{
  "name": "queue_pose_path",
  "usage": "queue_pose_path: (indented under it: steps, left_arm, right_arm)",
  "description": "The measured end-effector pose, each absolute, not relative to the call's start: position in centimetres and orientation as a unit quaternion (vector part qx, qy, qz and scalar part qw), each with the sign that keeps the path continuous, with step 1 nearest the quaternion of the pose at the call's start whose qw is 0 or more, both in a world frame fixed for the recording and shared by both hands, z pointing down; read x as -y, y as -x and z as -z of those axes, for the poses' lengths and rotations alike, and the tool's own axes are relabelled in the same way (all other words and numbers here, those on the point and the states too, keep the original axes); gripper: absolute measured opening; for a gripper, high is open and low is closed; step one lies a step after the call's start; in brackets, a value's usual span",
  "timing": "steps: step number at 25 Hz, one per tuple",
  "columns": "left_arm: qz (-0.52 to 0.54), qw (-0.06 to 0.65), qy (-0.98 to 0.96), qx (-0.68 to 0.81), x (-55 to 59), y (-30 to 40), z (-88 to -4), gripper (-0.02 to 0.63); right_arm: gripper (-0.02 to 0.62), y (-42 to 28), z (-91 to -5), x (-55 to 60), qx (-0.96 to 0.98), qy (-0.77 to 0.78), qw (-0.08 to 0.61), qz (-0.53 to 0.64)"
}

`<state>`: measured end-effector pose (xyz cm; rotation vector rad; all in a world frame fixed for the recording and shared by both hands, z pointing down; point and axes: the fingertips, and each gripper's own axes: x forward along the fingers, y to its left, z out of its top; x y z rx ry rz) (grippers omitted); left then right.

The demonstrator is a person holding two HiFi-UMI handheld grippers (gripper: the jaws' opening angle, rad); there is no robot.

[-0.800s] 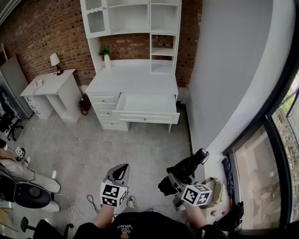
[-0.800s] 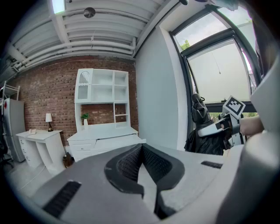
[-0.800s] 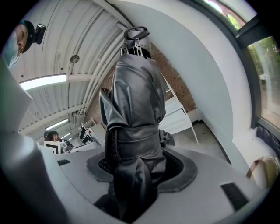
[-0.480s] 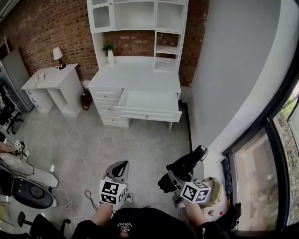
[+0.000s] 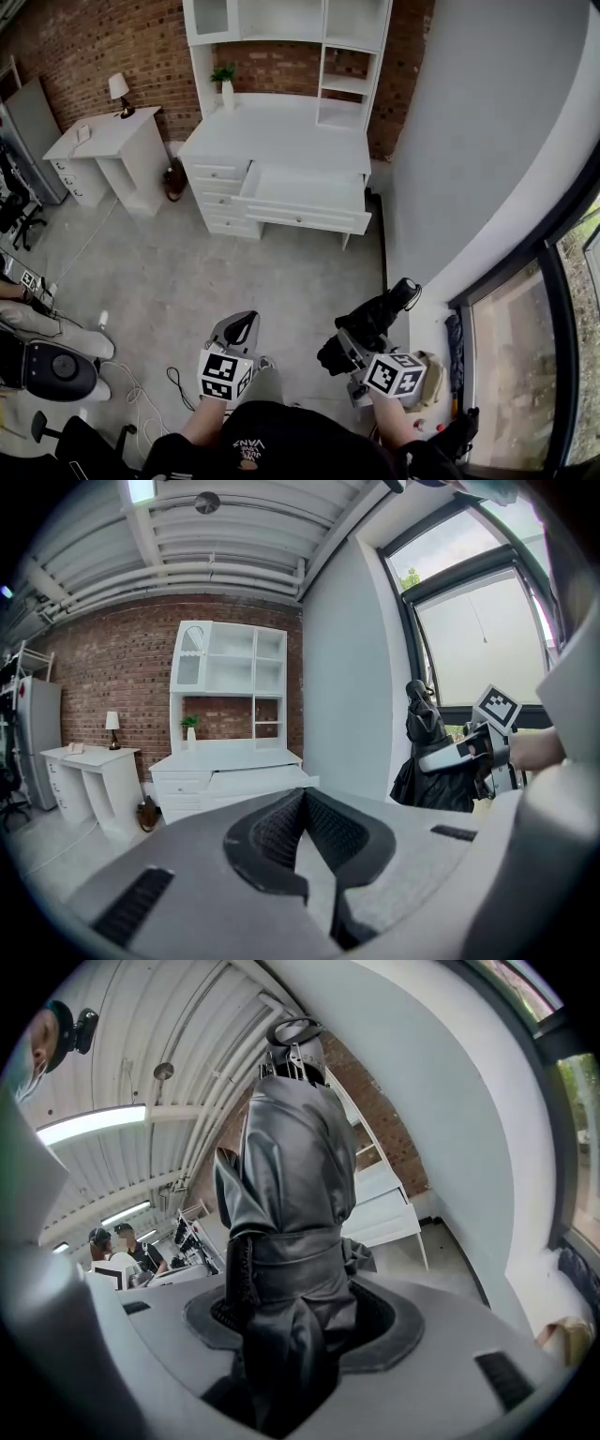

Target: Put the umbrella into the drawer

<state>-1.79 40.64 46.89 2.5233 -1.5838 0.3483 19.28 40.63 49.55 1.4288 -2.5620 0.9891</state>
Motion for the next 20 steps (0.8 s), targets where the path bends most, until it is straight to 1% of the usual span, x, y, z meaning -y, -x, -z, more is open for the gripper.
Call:
queue_pose_path:
  steps: [4, 10, 20]
  left_arm:
    - [-0.114, 0.080, -0.837, 0.529, -37.9, 2.5, -48.2, 0.006]
    - [-0.110, 0.089, -0.839, 0.525, -30.8, 3.9, -48.8, 0.006]
    - [-0.120, 0.090, -0.836, 0.528, -17.5, 9.0, -48.6, 0.006]
  right_arm:
    - [0.245, -18.8, -50.4, -37.5, 0.825, -0.465, 0.032, -0.318]
    - [0.245, -17.4, -50.8, -31.0, 0.822, -0.471, 0.046, -0.319]
    - [0.245, -14.1, -50.0, -18.1, 0.816, -0.485, 0.054, -0.309]
